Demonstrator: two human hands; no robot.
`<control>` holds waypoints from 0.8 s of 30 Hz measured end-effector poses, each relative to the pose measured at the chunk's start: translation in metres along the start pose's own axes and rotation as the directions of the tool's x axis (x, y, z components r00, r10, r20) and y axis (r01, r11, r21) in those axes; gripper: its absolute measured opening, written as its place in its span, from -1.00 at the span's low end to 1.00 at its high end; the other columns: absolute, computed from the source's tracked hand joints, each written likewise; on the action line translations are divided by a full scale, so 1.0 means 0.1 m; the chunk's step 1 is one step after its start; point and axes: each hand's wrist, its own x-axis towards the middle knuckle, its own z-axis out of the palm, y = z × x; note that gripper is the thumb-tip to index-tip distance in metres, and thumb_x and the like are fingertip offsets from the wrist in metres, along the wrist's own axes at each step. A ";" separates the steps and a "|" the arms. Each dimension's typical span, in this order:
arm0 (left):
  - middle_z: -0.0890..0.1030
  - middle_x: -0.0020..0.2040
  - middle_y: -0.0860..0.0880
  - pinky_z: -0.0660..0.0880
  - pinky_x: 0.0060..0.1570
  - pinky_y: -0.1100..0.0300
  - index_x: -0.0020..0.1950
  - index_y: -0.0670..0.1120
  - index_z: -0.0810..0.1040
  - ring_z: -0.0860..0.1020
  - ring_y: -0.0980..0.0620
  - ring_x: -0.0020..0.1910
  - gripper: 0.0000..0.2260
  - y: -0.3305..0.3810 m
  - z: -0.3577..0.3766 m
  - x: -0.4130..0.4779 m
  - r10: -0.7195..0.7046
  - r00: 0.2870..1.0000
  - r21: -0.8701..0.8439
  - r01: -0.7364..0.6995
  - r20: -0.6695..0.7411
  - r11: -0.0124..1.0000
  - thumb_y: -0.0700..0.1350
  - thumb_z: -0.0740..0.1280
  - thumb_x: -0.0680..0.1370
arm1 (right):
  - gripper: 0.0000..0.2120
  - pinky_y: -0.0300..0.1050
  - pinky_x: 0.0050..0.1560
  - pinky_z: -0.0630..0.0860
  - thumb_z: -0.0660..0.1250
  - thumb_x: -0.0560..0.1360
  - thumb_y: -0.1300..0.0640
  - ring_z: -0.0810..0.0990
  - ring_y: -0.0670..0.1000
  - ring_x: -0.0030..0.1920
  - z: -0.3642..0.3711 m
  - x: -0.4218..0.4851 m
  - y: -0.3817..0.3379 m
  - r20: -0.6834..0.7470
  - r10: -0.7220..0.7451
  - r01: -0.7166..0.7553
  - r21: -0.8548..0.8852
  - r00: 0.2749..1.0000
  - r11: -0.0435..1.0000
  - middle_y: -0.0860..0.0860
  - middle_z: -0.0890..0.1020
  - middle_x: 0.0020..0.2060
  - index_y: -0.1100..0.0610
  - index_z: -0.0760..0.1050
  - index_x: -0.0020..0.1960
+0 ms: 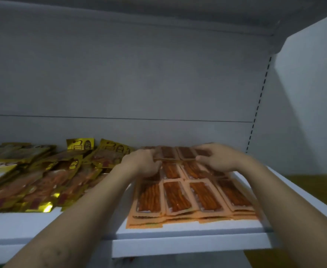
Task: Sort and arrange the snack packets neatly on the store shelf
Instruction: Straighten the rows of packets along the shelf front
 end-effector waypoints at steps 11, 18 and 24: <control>0.34 0.53 -0.06 0.26 0.35 0.13 0.51 0.08 0.35 0.33 -0.11 0.46 -0.60 0.14 0.06 0.65 -0.017 0.979 0.069 0.003 0.203 0.998 0.08 0.14 0.67 | -0.51 -0.09 0.30 0.22 0.07 0.62 -0.26 0.34 0.06 0.45 0.23 0.72 0.78 0.177 -0.055 0.041 0.083 0.983 0.996 -0.06 0.36 0.49 -0.14 0.31 0.50; 0.16 0.60 0.00 0.11 0.47 0.05 0.59 0.17 0.14 0.14 -0.08 0.56 -0.53 0.12 0.14 0.74 -0.041 0.973 0.121 0.013 0.227 0.993 0.17 0.07 0.67 | -0.56 0.01 0.50 0.16 0.09 0.66 -0.16 0.22 0.07 0.52 0.39 0.89 0.94 0.176 -0.054 0.048 0.034 0.983 0.998 -0.05 0.24 0.55 -0.11 0.32 0.51; 0.07 0.62 0.04 0.00 0.49 0.09 0.62 0.17 0.01 0.03 -0.02 0.59 -0.44 -0.01 0.14 0.72 -0.025 0.959 0.011 0.023 0.281 1.000 0.24 0.07 0.66 | -0.54 0.01 0.48 0.15 0.05 0.66 -0.17 0.21 0.08 0.53 0.44 0.91 0.97 0.160 -0.080 0.077 0.022 0.984 0.997 -0.04 0.23 0.56 -0.12 0.27 0.53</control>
